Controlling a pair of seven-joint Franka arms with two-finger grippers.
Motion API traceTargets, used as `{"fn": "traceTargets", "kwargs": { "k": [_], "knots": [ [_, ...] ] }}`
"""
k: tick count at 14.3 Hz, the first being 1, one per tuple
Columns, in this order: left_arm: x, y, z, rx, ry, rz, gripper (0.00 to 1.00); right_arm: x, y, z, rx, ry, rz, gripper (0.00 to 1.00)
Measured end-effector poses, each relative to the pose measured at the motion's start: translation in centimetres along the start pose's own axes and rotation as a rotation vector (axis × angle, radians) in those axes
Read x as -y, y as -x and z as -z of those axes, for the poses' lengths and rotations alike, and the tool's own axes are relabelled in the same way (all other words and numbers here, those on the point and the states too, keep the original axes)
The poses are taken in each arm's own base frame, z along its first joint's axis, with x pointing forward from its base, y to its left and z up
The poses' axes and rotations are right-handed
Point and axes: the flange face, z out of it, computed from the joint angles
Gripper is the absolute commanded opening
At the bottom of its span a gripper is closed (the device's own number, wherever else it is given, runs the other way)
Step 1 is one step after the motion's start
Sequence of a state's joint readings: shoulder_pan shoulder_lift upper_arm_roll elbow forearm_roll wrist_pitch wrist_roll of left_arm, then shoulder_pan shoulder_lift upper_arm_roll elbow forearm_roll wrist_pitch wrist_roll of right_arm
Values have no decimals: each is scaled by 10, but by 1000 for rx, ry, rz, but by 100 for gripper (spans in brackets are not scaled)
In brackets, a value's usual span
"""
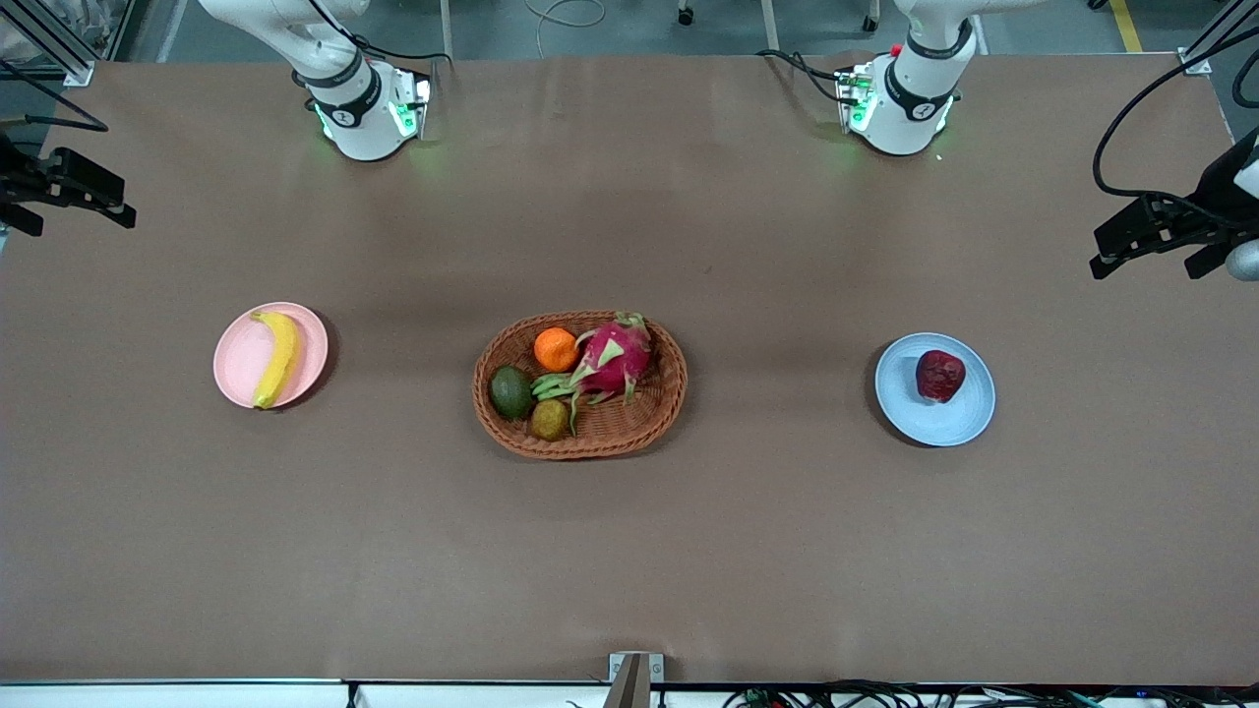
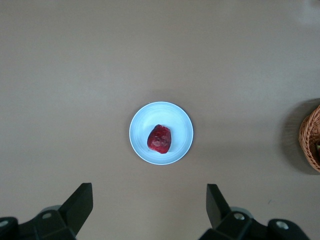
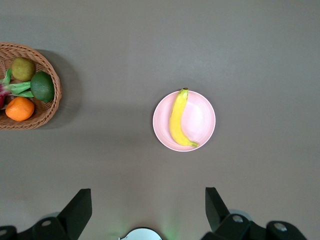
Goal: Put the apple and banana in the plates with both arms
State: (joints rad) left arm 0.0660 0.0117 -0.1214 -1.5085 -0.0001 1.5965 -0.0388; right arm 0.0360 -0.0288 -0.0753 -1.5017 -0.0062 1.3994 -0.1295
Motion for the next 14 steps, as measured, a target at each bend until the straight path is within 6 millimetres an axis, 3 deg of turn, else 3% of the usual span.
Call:
{"fn": "traceTargets", "kwargs": {
  "k": [14],
  "knots": [
    [0, 0, 0, 0, 0, 0, 100, -5, -1, 1, -17, 1, -10, 100]
  ]
}}
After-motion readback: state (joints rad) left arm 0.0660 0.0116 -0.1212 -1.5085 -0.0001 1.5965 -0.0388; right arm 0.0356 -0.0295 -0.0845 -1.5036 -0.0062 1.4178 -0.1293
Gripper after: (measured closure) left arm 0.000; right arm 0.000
